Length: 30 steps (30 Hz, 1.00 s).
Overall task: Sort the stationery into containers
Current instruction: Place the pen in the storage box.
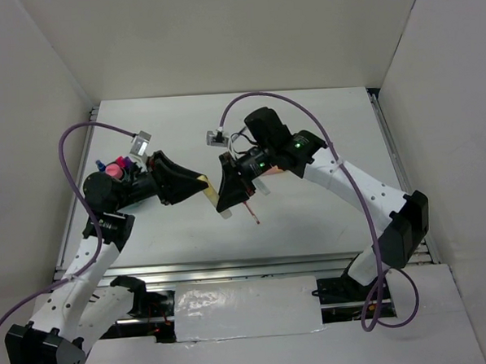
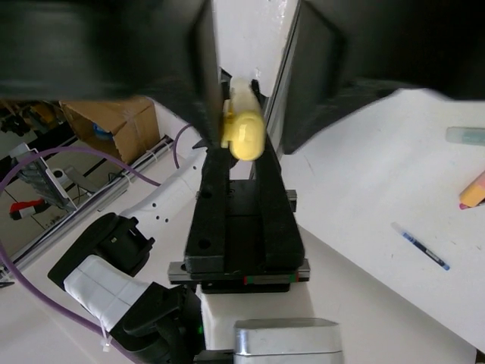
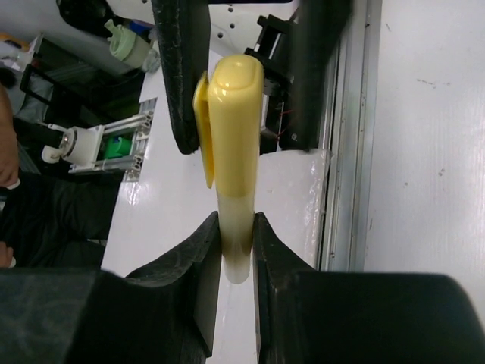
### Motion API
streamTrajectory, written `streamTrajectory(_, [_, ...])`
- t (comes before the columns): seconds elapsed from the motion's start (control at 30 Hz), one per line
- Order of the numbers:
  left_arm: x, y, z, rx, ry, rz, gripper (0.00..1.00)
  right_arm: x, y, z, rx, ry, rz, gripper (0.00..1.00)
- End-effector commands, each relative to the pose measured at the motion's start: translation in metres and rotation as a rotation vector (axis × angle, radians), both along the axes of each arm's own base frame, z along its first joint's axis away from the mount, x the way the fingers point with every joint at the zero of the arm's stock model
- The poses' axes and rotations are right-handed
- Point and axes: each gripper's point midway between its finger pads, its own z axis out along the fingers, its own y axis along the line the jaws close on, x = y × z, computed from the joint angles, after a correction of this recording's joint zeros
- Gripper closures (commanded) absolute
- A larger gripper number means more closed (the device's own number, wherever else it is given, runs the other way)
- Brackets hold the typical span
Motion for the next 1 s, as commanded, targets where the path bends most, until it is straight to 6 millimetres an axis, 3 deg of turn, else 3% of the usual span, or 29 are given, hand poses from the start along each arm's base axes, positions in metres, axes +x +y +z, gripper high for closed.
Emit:
streamTrajectory(0.0, [-0.005, 0.001, 0.008, 0.008, -0.073, 0.006, 0.57, -0.001, 0.009, 0.019, 0.058, -0.047, 0.025, 0.95])
streamTrajectory(0.07, [-0.004, 0.002, 0.005, 0.027, -0.068, 0.021, 0.71, 0.002, 0.011, 0.019, 0.056, -0.057, 0.01, 0.89])
streamTrajectory(0.2, [0.008, 0.018, 0.001, 0.068, -0.066, 0.131, 0.97, 0.021, 0.008, 0.018, -0.004, -0.021, -0.106, 0.46])
streamTrajectory(0.27, [0.014, 0.029, -0.006, 0.102, -0.02, 0.198, 1.0, 0.031, 0.003, 0.016, -0.021, -0.027, -0.149, 0.4])
streamTrajectory(0.37, [0.03, 0.06, -0.007, 0.16, -0.031, 0.333, 1.0, 0.051, -0.013, 0.016, -0.031, -0.038, -0.236, 0.37])
streamTrajectory(0.4, [0.041, 0.083, -0.023, 0.213, 0.021, 0.422, 1.0, 0.055, -0.019, 0.014, -0.036, -0.046, -0.266, 0.37])
streamTrajectory(0.47, [0.056, 0.116, -0.032, 0.312, 0.015, 0.576, 1.0, 0.071, -0.031, 0.01, -0.051, -0.063, -0.328, 0.37])
streamTrajectory(0.5, [0.063, 0.145, -0.052, 0.363, 0.122, 0.684, 1.0, 0.075, -0.036, 0.007, -0.065, -0.075, -0.352, 0.37])
streamTrajectory(0.6, [0.073, 0.209, -0.073, 0.523, 0.159, 0.891, 1.0, 0.089, -0.05, -0.003, -0.099, -0.094, -0.418, 0.37])
streamTrajectory(0.67, [0.076, 0.243, -0.076, 0.592, 0.136, 0.982, 1.0, 0.095, -0.056, -0.005, -0.101, -0.099, -0.444, 0.37])
streamTrajectory(0.97, [0.102, 0.293, -0.092, 0.612, 0.224, 0.952, 1.0, 0.095, -0.061, -0.024, -0.128, -0.081, -0.457, 0.37])
